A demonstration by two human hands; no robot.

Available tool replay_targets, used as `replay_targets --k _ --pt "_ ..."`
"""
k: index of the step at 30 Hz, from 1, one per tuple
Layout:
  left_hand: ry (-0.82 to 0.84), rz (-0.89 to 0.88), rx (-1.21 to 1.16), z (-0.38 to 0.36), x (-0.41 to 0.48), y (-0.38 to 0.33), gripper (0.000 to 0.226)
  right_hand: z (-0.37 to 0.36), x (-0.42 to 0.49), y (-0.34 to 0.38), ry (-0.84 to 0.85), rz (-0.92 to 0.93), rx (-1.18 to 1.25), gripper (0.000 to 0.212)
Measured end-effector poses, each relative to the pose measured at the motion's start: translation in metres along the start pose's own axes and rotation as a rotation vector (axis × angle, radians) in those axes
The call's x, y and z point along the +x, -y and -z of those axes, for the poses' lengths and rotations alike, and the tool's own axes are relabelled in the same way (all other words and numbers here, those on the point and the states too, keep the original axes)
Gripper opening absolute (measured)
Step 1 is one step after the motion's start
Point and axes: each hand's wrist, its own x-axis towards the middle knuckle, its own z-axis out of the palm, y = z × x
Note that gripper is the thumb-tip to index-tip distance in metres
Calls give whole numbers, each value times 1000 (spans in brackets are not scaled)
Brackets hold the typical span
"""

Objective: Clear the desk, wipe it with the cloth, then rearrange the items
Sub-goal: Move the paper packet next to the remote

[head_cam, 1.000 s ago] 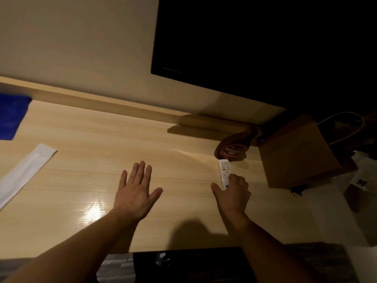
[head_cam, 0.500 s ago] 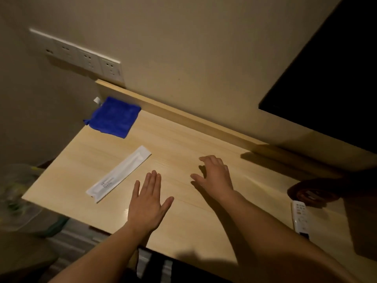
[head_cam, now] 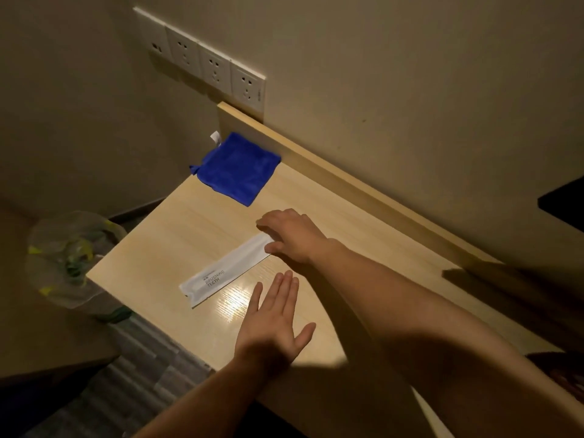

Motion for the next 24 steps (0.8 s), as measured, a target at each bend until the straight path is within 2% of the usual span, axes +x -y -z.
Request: replay_targets --k 3,7,10,14,18,22,24 --pt "12 6 23 4 2 0 91 2 10 -5 -9 48 -43 53" --pt "47 26 26 9 2 -1 92 -5 8 -15 -29 7 52 37" --pt "85 26 22 7 1 2 92 -11 1 -24 -6 -65 216 24" --pt "135 46 55 14 1 0 90 -14 -22 -35 -54 -213 555 17" --pt "57 56 56 12 -4 4 88 -16 -65 -44 -237 -390 761 18" --pt "7 60 41 7 -5 12 88 -28 -137 -45 -508 -678 1084 27" --pt "2 62 61 8 -4 13 90 -42 -182 -48 -614 -857 1157 27"
